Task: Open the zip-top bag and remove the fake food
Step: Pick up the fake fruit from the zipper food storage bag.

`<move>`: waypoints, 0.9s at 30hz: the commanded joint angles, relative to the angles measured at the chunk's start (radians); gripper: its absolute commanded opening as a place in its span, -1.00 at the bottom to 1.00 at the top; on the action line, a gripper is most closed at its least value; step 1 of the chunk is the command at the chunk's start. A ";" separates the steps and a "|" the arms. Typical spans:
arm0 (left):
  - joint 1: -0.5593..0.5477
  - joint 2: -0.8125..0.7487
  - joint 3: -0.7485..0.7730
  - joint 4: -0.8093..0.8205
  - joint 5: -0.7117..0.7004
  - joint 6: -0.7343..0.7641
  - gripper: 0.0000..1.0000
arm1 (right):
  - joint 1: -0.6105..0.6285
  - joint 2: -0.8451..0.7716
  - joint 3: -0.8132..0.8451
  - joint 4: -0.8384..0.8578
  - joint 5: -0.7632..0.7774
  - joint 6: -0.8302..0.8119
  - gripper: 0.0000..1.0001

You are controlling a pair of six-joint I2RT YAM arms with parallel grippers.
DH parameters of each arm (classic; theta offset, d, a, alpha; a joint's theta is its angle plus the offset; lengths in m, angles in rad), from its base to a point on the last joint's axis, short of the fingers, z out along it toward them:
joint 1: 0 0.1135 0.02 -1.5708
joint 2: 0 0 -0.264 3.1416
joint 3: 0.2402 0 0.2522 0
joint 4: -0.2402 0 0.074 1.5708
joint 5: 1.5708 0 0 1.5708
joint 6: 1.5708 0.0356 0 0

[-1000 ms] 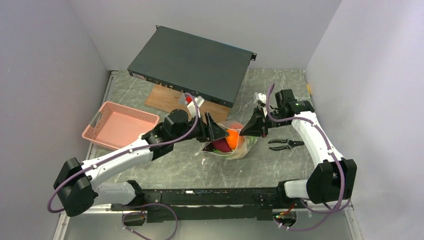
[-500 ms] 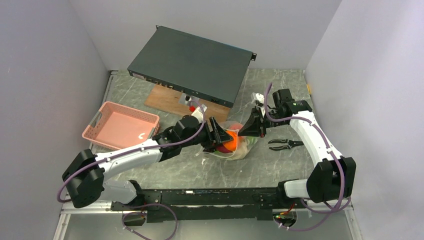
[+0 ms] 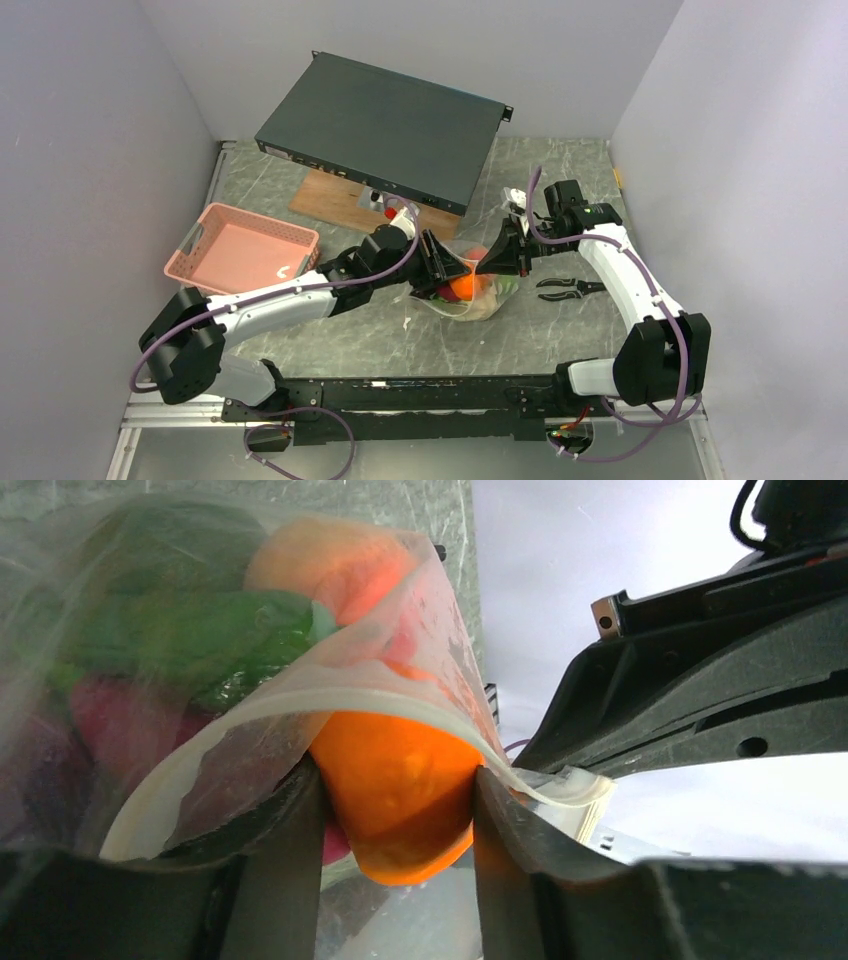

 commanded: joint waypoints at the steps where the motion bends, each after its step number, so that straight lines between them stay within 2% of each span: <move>1: 0.007 -0.022 -0.007 0.037 0.014 0.029 -0.39 | 0.005 -0.024 -0.003 0.035 -0.024 0.004 -1.00; 3: 0.019 -0.028 -0.010 0.052 0.052 0.053 -0.87 | 0.003 -0.026 -0.007 0.044 -0.015 0.011 -1.00; 4: 0.022 -0.035 -0.007 0.048 0.062 0.069 -1.00 | 0.004 -0.026 -0.009 0.046 -0.014 0.015 -1.00; 17: 0.060 -0.124 0.134 -0.285 0.093 0.356 -1.00 | -0.023 -0.037 -0.025 0.063 -0.002 0.031 -1.00; 27: 0.081 -0.170 0.132 -0.275 0.188 0.524 -1.00 | -0.024 -0.039 -0.033 0.068 0.005 0.031 -1.00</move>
